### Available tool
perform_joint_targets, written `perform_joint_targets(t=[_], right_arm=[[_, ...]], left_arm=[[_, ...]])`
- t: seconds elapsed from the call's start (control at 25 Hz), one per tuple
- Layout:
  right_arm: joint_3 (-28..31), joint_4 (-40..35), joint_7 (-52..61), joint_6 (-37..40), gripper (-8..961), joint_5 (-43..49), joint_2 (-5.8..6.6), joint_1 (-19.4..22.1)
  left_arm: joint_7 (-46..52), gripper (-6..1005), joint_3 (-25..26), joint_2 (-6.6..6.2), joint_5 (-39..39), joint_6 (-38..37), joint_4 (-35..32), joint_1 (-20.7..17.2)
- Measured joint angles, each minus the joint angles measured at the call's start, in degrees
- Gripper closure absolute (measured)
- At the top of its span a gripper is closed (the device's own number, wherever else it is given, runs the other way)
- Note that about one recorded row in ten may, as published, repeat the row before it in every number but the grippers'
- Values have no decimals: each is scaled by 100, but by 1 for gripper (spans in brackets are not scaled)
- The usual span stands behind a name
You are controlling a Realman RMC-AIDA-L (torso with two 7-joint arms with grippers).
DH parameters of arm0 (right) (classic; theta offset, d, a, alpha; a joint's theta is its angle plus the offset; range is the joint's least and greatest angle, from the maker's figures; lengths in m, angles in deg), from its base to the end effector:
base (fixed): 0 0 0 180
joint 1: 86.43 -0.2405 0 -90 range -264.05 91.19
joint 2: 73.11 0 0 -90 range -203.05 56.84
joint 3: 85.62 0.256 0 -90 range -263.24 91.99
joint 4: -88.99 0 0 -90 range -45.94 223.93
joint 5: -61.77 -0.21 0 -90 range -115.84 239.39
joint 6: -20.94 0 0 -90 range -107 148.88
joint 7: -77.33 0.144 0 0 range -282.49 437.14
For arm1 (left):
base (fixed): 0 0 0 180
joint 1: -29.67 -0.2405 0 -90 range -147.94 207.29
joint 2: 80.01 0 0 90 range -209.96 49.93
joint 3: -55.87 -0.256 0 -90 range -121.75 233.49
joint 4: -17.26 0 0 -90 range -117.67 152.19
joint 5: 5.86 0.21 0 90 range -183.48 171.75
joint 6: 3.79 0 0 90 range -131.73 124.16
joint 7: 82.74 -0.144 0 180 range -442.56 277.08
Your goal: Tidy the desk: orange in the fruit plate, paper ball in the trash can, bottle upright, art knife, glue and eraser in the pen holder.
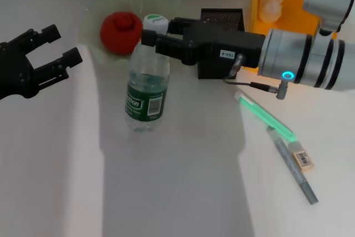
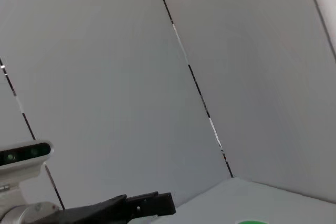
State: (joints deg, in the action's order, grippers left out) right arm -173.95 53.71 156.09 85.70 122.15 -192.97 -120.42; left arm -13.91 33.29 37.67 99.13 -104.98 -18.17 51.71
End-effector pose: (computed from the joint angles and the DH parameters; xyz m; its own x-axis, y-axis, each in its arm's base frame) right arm 0.1536 0.3599 -0.0716 0.6410 -0.3101 -0.7021 -0.4700 -0.8818 -0.0396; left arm -0.2987 0.2882 0.0584 0.6253 0.1448 0.7669 0.5277 -0.8024 -0.2787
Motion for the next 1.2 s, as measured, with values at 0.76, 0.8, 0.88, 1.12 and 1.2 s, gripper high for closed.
perform_joint_targets(t=[0.76,0.8,0.88,1.12,1.2], right_arm=[[-1599,641,-2386,-1228,515,-1731,-2,-853],[-1599,644,-2388,-1255,513,-1735,-3,-876],[-1608,648,-2397,-1342,507,-1757,-2,-932],[-1665,654,-2412,-1467,489,-1778,-2,-1018],[-1701,655,-2374,-1467,484,-1779,-2,-1034]], left_arm=[[-186,204,140,25,-6,41,199,-30],[-186,204,140,28,-6,42,199,-26],[-186,204,140,30,-6,48,206,-15],[-190,204,140,34,-6,58,271,28],[-195,204,140,35,-6,64,282,40]])
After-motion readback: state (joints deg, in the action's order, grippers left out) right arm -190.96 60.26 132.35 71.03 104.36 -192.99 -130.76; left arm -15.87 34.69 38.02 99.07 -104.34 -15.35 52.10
